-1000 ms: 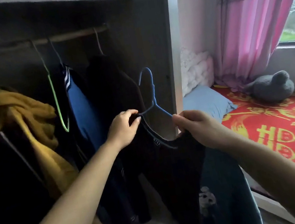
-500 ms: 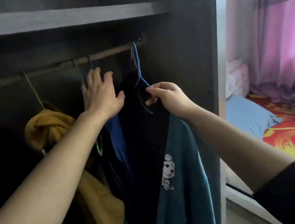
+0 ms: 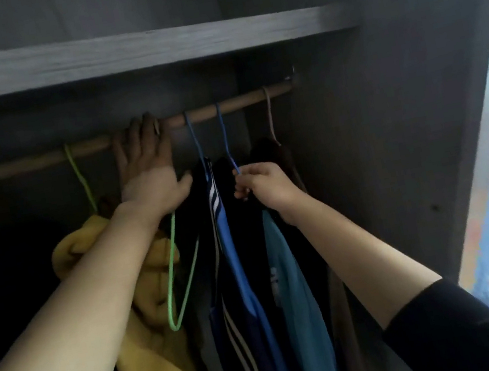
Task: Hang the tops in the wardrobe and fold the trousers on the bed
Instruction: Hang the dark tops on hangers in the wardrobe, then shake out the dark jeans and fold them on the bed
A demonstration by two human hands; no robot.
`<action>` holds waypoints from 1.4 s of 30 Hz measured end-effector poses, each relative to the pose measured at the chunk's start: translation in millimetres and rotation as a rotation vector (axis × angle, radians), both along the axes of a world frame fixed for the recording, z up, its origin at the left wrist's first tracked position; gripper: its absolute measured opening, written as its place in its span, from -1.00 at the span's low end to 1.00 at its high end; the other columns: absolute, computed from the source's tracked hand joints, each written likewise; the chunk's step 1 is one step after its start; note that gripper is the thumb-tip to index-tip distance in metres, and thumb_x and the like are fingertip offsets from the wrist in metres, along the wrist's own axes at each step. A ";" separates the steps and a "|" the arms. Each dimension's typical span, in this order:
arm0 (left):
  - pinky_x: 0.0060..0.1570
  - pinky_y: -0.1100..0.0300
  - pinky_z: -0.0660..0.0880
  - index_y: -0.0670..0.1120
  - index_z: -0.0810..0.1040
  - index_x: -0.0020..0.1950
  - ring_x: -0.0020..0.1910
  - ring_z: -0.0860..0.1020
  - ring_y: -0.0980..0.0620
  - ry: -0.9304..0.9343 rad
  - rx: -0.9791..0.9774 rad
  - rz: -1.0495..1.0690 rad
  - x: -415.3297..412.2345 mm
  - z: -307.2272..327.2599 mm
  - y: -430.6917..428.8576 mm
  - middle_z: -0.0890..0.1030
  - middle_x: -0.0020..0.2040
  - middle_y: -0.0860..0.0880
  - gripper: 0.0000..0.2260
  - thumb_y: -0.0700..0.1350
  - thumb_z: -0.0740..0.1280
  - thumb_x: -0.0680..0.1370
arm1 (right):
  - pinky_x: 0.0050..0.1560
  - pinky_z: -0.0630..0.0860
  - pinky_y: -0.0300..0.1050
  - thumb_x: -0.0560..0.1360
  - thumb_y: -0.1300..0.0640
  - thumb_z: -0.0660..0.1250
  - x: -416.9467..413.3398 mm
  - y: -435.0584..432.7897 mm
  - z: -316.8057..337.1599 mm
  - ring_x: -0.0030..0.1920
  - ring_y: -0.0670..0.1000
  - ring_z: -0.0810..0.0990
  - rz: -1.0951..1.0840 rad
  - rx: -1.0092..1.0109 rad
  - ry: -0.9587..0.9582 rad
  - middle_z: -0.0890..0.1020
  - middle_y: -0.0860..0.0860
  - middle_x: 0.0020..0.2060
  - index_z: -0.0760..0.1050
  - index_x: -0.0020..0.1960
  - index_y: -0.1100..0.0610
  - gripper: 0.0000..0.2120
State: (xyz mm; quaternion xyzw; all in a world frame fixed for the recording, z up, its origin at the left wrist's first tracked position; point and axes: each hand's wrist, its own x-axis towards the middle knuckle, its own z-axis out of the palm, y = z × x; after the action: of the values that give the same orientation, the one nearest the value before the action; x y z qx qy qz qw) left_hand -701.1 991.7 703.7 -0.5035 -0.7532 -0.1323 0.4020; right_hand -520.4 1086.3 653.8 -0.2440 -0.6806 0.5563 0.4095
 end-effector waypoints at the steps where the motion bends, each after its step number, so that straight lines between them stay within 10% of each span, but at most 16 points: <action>1: 0.47 -0.22 -0.11 -0.12 0.14 0.57 0.55 0.03 -0.21 0.016 0.001 -0.002 -3.7 0.3 2.5 0.08 0.58 -0.20 -0.10 0.13 0.45 0.34 | -0.09 0.52 -0.20 0.63 0.25 0.24 -0.4 3.6 -9.2 -0.26 -0.06 0.58 0.015 -0.010 -0.001 0.56 0.01 -0.24 0.55 0.15 0.22 -0.85; 7: 0.51 -0.17 -0.18 -0.05 0.01 0.60 0.57 -0.14 -0.15 -0.058 -0.043 0.005 -2.7 3.9 5.6 -0.09 0.61 -0.14 -0.08 0.26 0.37 0.39 | 0.26 0.53 0.03 0.63 0.12 0.26 7.1 3.3 -26.7 0.01 -0.07 0.61 -0.086 0.137 -0.096 0.65 -0.03 -0.03 0.54 0.29 0.14 -0.73; 11: 0.53 -0.12 -0.12 -0.07 -0.04 0.61 0.56 -0.26 -0.15 -0.209 -0.128 -0.007 21.1 -0.4 -8.7 -0.22 0.59 -0.17 -0.14 0.28 0.28 0.48 | 0.40 0.34 -0.12 0.61 0.12 0.28 47.3 -29.8 -37.3 0.38 0.01 0.41 -0.207 0.405 -0.351 0.42 0.04 0.39 0.19 0.57 0.03 -0.44; 16: 0.54 -0.06 -0.14 -0.12 -0.11 0.61 0.56 -0.25 -0.15 -0.302 -0.159 -0.108 67.6 -73.8 -59.2 -0.23 0.59 -0.19 -0.25 0.14 0.21 0.59 | 0.23 0.44 -0.24 0.63 0.17 0.24 107.4 -90.4 -110.8 0.25 -0.07 0.51 -0.451 0.559 -0.261 0.50 0.00 0.30 0.25 0.55 0.06 -0.50; 30: 0.48 -0.19 0.12 -0.07 0.14 0.58 0.59 -0.03 -0.07 -0.775 -0.207 -0.662 261.3 -314.4 -164.7 0.02 0.61 -0.14 -0.41 0.11 0.17 0.60 | 0.51 0.18 0.22 0.61 -0.07 0.21 313.1 -255.4 -248.9 0.58 0.12 0.09 -1.004 0.501 -0.799 0.14 0.12 0.58 0.08 0.60 0.11 -0.35; 42: 0.50 -0.21 -0.04 0.03 -0.02 0.61 0.59 -0.13 -0.09 -0.681 -0.490 -0.883 511.2 -324.9 -170.2 -0.10 0.61 -0.10 -0.28 0.31 0.03 0.52 | 0.56 -0.06 0.20 0.56 -0.21 0.25 550.4 -348.4 -291.4 0.60 0.16 -0.14 -1.307 0.226 -1.000 -0.17 0.10 0.60 -0.11 0.63 0.01 -0.18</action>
State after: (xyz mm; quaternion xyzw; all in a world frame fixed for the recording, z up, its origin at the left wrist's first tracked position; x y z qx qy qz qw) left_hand -189.9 821.5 378.7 -0.7756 -0.5679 -0.2630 -0.0822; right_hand 30.0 737.9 362.5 -0.7662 -0.5550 -0.0395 0.3214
